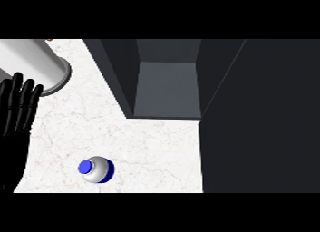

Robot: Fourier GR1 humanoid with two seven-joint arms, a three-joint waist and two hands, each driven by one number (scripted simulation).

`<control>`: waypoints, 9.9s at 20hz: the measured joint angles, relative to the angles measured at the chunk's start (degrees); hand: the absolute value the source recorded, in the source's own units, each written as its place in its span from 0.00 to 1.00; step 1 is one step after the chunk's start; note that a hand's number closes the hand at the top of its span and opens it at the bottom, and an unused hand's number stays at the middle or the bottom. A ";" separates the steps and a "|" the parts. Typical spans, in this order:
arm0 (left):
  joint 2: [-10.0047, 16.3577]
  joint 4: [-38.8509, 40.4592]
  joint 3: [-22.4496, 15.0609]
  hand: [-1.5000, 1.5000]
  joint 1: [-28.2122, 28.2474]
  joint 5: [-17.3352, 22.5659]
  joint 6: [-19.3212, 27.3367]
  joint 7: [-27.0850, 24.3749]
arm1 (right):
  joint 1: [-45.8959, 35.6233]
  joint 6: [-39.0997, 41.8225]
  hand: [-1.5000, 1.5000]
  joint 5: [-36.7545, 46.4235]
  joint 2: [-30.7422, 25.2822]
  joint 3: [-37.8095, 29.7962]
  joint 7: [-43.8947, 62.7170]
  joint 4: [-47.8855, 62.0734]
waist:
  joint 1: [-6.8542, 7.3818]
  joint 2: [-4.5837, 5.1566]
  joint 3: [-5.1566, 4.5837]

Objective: Pick up the bottled water, place it into the cabinet and close the cabinet

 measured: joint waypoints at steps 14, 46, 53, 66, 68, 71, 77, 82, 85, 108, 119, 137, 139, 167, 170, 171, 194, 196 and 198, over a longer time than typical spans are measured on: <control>-4.98 -14.14 -8.95 0.00 23.41 4.14 -2.31 3.47 | 13.85 4.16 0.00 -9.97 0.62 3.79 12.73 -11.96 | -0.66 0.34 0.83; -5.56 8.16 -7.37 0.00 29.87 -0.10 3.60 -14.10 | 43.95 13.90 0.00 -8.75 0.87 10.39 -0.80 -19.76 | -1.81 0.48 0.80; -5.48 23.20 -2.76 0.00 23.78 2.15 3.25 -22.11 | 48.27 15.63 0.00 -8.44 -0.30 9.30 -3.90 -21.06 | -1.79 0.53 0.79; -4.75 54.77 4.68 0.00 9.38 5.12 -0.21 -38.17 | 53.69 17.80 0.00 -7.44 -0.82 10.78 -6.98 -22.04 | -2.05 0.61 0.75; -4.93 58.33 4.29 0.00 8.87 5.29 -2.44 -40.67 | 54.09 18.05 0.00 -7.36 -0.93 10.22 -7.51 -21.99 | -1.96 0.61 0.76; -4.81 63.99 4.55 0.00 5.91 6.30 -4.90 -42.99 | 55.02 18.17 0.00 -6.97 -0.76 11.00 -8.16 -22.13 | -2.00 0.63 0.75; -4.89 71.47 4.63 1.00 2.92 7.95 -7.41 -50.51 | 56.67 18.92 0.00 -6.45 -0.70 10.62 -10.04 -21.93 | -1.72 0.31 1.48; -5.15 73.95 5.05 1.00 1.86 10.75 -8.31 -53.09 | 57.45 19.66 0.00 -6.28 -0.85 10.12 -11.19 -21.71 | -1.60 0.10 2.11; -5.11 74.55 5.20 1.00 1.64 12.34 -9.78 -53.56 | 58.61 20.21 0.00 -6.10 -0.96 10.18 -12.19 -21.68 | -1.67 0.03 2.28; -5.67 74.86 -1.64 1.00 -9.26 20.29 -9.13 -45.77 | 58.27 20.08 0.00 -5.56 -0.18 11.16 -11.40 -21.64 | -1.54 0.55 0.93; -5.97 64.65 -13.80 1.00 -17.90 26.57 7.81 -34.35 | 57.19 20.35 0.00 -5.59 0.23 10.06 -11.68 -21.09 | -1.61 0.49 0.88; -5.99 73.29 -22.49 1.00 -44.70 29.52 32.24 -21.64 | 54.81 21.23 0.00 -7.09 0.54 5.89 -10.84 -20.62 | -3.04 0.96 0.85; -5.99 77.67 -21.87 1.00 -46.99 30.77 32.10 -22.77 | 54.27 21.64 0.00 -7.28 0.31 5.26 -10.73 -20.48 | -3.45 1.13 0.84; -3.01 113.38 -15.33 0.00 -66.43 26.46 41.65 -31.43 | 51.13 26.04 0.00 -9.89 0.19 2.64 -12.91 -17.75 | -6.91 2.88 0.78; -2.56 114.73 -15.29 0.00 -67.48 26.01 42.31 -31.68 | 51.68 27.08 0.00 -10.13 -0.38 2.19 -13.46 -17.68 | -7.30 2.96 0.78; -2.58 114.77 -14.98 0.00 -67.59 26.18 42.10 -32.05 | 51.54 27.24 0.00 -10.19 -0.34 2.29 -13.62 -17.50 | -7.30 3.00 0.77; -5.47 106.09 -9.98 0.00 -65.78 30.46 23.13 -41.96 | 53.99 27.46 0.00 -11.78 0.53 4.10 -10.98 -18.14 | -3.04 1.08 0.80; -5.67 103.57 -11.13 0.00 -64.19 31.22 23.24 -41.48 | 54.45 27.51 0.00 -11.77 0.66 4.26 -11.15 -18.17 | -2.87 0.83 0.81; -5.80 101.33 -11.93 0.00 -61.84 31.45 22.11 -41.26 | 53.83 26.82 0.00 -11.71 1.14 4.64 -10.67 -18.10 | -2.27 0.68 0.81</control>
